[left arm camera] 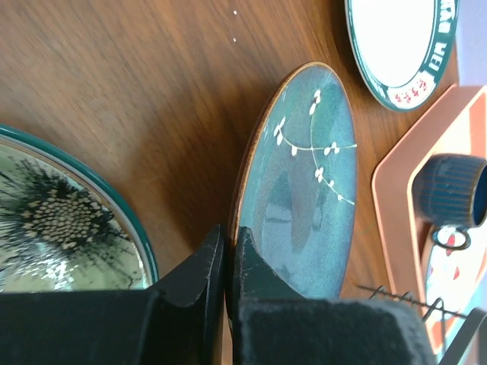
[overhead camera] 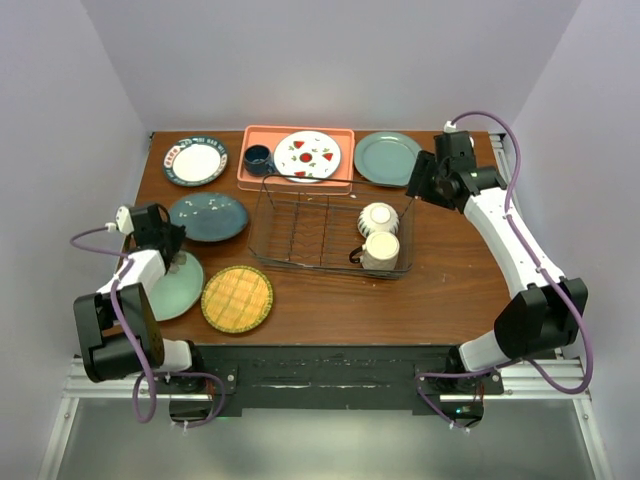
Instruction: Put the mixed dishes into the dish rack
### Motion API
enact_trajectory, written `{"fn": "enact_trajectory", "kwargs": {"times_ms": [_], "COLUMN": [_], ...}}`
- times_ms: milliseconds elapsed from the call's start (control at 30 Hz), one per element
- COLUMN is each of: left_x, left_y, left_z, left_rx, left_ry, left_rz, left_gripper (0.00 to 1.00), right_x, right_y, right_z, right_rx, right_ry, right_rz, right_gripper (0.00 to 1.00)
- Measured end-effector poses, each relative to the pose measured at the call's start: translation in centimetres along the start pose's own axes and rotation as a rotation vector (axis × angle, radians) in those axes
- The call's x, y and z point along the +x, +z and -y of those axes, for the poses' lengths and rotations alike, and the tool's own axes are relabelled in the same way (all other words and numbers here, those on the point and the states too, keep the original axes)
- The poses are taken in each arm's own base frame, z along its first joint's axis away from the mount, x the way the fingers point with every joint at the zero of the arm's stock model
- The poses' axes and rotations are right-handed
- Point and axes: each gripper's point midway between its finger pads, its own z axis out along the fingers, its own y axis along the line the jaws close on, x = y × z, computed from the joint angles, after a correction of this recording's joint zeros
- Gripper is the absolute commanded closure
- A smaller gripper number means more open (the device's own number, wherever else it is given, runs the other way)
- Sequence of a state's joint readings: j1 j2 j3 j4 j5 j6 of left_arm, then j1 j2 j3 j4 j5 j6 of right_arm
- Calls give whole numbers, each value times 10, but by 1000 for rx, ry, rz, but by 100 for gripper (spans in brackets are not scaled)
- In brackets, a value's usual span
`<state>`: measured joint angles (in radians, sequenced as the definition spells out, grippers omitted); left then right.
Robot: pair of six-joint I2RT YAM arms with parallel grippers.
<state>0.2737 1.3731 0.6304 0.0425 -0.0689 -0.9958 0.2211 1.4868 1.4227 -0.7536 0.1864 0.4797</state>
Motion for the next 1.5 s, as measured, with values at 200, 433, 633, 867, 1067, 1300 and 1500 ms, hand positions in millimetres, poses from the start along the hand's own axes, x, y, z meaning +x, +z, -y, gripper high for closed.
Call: {"fn": "enact_trajectory", "kwargs": {"times_ms": [200, 433, 633, 867, 1067, 1300, 1500], "left_x": [-7, -18, -60, -79, -59, -22, 12], "left_y": [-12, -33, -69, -101, -112, -127, -158], "left_z": [15, 47, 115, 164, 192, 232, 267], "left_rx": [4, 69, 234, 396, 550, 764, 951], "left_ry": [125, 249, 312, 334, 353, 353, 358], "left_rz": [-48, -109, -26, 12, -114, -256, -349], "left_gripper": [100, 100, 100, 100, 100, 100, 100], "right_x": [-7, -22, -19, -16, -17, -9, 7], "right_y": [-7, -14, -15, -22, -42, -54, -48], "right_z": [-30, -83, -113, -138, -170, -217, -238], "right_rx": [-154, -411, -572, -719, -858, -1007, -1057], "right_ry": [-14, -55, -68, -82, -111, -139, -150], "right_rz": [-10, -33, -84, -114, -95, -106, -157], "right_gripper": [28, 24, 23, 20, 15, 15, 17]}}
